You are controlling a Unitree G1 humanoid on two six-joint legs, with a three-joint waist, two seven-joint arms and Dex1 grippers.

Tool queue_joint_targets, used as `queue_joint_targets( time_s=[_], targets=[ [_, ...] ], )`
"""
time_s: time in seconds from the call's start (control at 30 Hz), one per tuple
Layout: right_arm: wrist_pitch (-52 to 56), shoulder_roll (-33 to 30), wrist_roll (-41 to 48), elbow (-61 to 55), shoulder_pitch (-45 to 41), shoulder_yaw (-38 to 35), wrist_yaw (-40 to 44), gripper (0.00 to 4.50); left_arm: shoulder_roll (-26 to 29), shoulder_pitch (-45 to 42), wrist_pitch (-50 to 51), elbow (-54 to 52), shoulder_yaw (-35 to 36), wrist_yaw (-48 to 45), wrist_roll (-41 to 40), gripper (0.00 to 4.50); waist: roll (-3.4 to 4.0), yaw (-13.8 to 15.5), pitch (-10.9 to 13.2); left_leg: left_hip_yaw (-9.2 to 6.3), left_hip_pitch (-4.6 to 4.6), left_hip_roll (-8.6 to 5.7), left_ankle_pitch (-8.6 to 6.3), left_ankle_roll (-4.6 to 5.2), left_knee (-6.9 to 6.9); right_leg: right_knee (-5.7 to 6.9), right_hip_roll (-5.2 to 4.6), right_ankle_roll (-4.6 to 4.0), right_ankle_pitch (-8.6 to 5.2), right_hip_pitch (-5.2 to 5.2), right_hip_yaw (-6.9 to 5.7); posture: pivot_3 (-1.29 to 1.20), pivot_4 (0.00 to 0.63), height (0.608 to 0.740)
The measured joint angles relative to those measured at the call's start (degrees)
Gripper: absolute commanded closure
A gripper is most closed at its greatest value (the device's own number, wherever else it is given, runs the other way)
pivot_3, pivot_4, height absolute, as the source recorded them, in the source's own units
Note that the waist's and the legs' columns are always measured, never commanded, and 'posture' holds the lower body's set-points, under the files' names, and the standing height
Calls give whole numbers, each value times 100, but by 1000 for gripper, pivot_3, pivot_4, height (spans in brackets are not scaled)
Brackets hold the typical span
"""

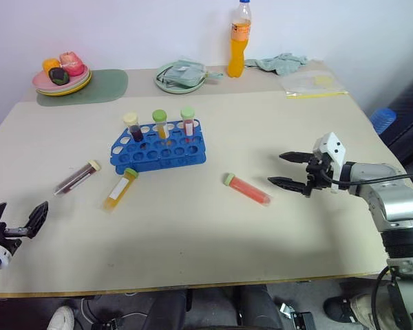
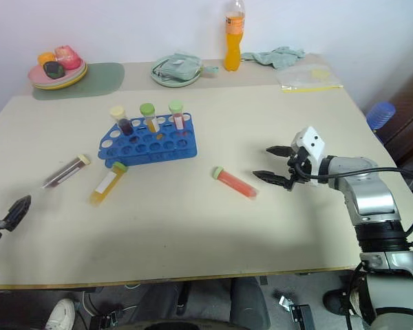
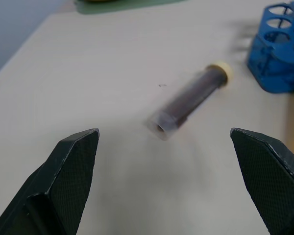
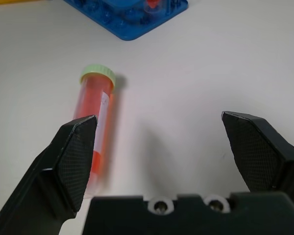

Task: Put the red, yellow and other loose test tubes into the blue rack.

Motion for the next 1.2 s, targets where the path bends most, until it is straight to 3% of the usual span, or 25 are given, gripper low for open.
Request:
queue_joint_targets(
  time_s=[0.43, 0.67, 1.0, 1.2],
  targets=[
    [171, 81, -127, -113, -171, 38, -298, 0, -82, -230, 32, -106, -32, 254, -126, 93, 0, 2, 0, -1, 0, 0, 0, 0, 0, 1, 0, 1, 0, -1, 0, 0, 150, 740],
    [1354, 90, -230, -1276, -194, 476, -715, 0, -4, -850, 109, -466, -828, 31, -408, 93, -1, 12, -1, -3, -1, -2, 0, 0, 1, 1, 0, 1, 1, 0, 0, 0, 150, 740],
    [4776, 345, -87, -2626, -1314, 1398, -1628, 0, 257, -1817, -226, -161, -2914, -1057, -151, 93, 4, 11, 1, -4, -13, -4, -2, 3, 0, 0, 1, -1, 3, -15, -1, 0, 150, 740],
    [6393, 556, 196, -2344, -2346, 1990, -1732, 0, 319, -2029, -441, -170, -3922, -1693, 29, 93, 6, -26, 2, -1, -15, -5, -2, 3, -5, 6, 1, -1, 3, -28, 4, 0, 150, 740]
  ],
)
